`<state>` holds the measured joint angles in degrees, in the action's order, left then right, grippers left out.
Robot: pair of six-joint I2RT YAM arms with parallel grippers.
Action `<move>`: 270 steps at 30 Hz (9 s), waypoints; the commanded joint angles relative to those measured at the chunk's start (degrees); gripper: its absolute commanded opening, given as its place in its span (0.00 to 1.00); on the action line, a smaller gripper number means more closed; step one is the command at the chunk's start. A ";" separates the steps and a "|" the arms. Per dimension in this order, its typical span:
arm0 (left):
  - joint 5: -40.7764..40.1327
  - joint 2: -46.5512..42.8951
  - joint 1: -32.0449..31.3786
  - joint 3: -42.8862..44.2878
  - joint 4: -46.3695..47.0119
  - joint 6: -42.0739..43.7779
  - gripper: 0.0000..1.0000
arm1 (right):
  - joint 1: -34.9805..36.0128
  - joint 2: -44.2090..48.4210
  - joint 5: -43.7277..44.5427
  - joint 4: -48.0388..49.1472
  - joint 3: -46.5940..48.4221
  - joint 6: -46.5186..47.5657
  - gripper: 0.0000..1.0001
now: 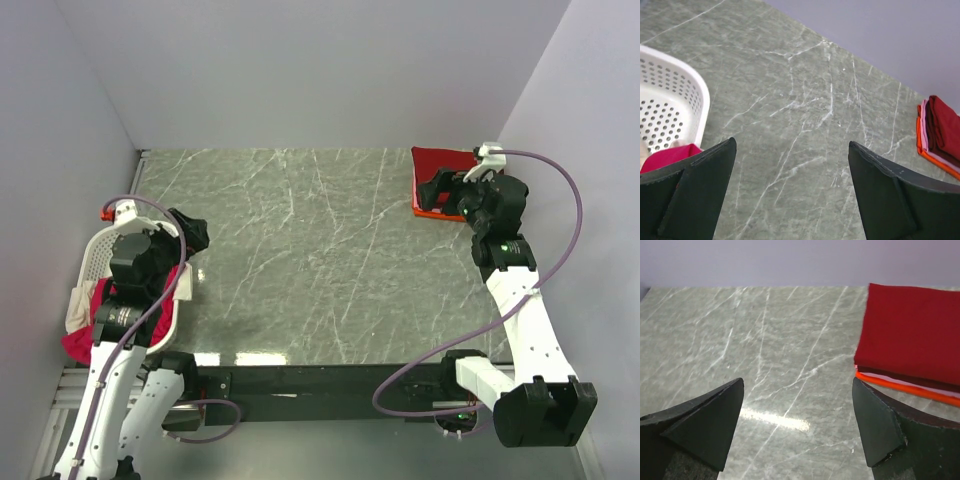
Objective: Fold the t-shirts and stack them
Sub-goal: Grab the tshirt from the pile, then move the tshirt to the center of the board, then flatten the tshirt out
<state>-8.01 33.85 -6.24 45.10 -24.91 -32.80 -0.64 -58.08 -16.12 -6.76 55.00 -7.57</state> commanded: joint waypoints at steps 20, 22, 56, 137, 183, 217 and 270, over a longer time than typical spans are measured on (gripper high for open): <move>-21.75 12.80 9.84 7.62 -15.50 -21.15 0.82 | -0.23 0.87 -33.89 -13.01 1.25 25.06 0.94; -24.06 15.71 11.51 10.60 -23.56 -28.44 0.76 | -0.23 0.78 -33.54 -13.10 1.16 25.24 0.94; -14.76 12.16 39.29 6.04 -13.78 -21.88 0.00 | -0.67 -4.76 -31.60 -14.86 2.21 24.71 0.94; 28.30 57.46 -9.05 29.86 0.65 25.03 0.79 | 14.79 -54.03 -26.52 -43.82 50.25 47.92 0.83; 24.71 39.48 -7.83 38.67 12.59 33.95 0.00 | 22.71 -51.18 3.99 -43.86 79.03 36.13 0.00; 41.52 0.20 -7.38 22.95 28.54 15.91 0.01 | 14.97 -32.48 10.68 -25.84 79.99 33.25 0.00; 19.96 82.08 -6.59 42.70 -4.54 20.23 0.73 | 54.87 -39.38 7.85 -23.39 6.52 35.97 0.77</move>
<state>13.15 115.15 -12.82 84.88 -26.44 -14.66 52.88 -95.72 -10.46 -32.47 60.75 30.83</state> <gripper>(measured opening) 0.743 0.778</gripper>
